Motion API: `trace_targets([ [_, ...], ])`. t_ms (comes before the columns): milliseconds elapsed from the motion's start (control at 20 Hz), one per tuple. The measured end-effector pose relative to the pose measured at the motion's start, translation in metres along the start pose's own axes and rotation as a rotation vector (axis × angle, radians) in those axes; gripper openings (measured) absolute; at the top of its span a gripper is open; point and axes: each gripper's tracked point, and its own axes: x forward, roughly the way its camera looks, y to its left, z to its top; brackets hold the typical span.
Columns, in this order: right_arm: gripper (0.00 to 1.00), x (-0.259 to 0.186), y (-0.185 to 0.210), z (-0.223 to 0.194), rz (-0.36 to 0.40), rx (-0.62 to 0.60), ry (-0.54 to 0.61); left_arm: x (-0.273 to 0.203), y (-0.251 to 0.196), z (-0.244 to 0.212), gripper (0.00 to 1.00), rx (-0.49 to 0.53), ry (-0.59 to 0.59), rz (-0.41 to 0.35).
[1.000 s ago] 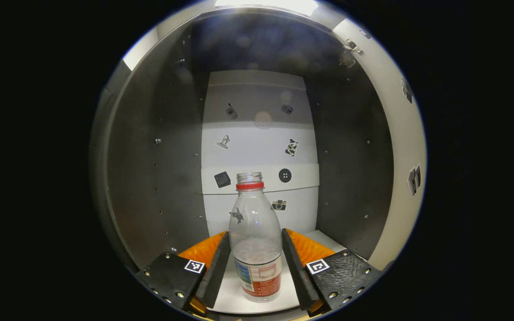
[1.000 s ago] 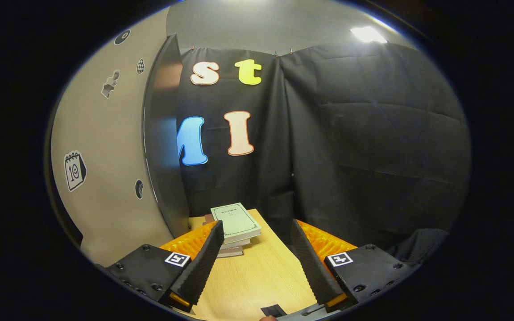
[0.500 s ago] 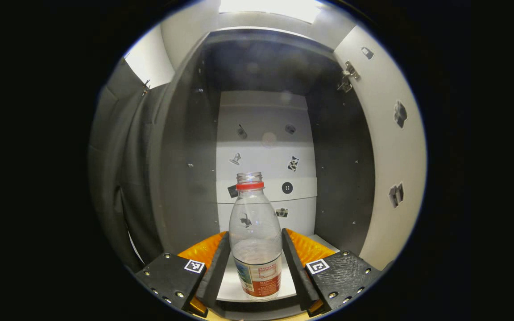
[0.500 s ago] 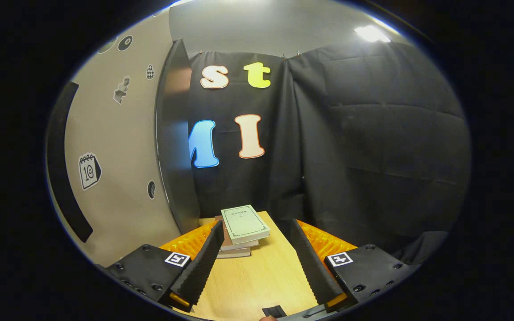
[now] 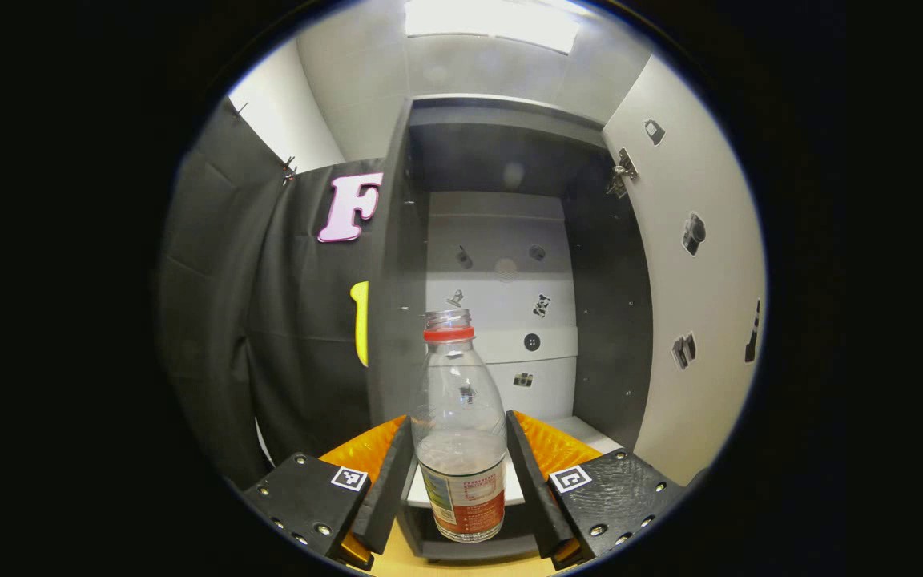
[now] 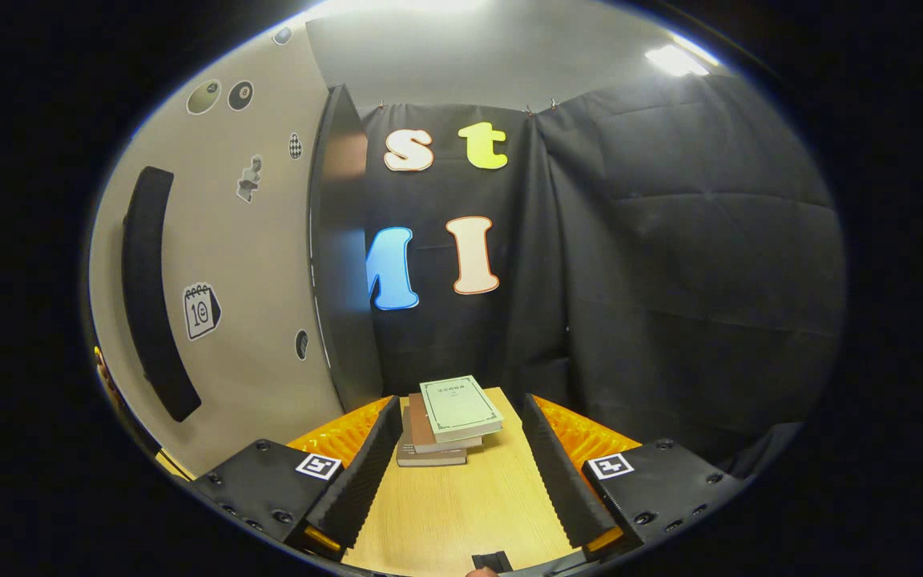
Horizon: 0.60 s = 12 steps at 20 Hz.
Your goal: Open the cabinet door with the right hand, grasp the bottle in the cabinet with the left hand and place it on the coaster, then close the cabinet door with the right hand.
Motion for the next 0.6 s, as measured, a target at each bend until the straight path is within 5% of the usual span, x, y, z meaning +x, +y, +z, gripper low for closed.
trace_targets([
  [600, 0.93, -0.024, 0.011, 0.003, 0.045, 0.020, -0.058, -0.102, 0.048, -0.054, 0.63, 0.031, -0.004, 0.094],
])
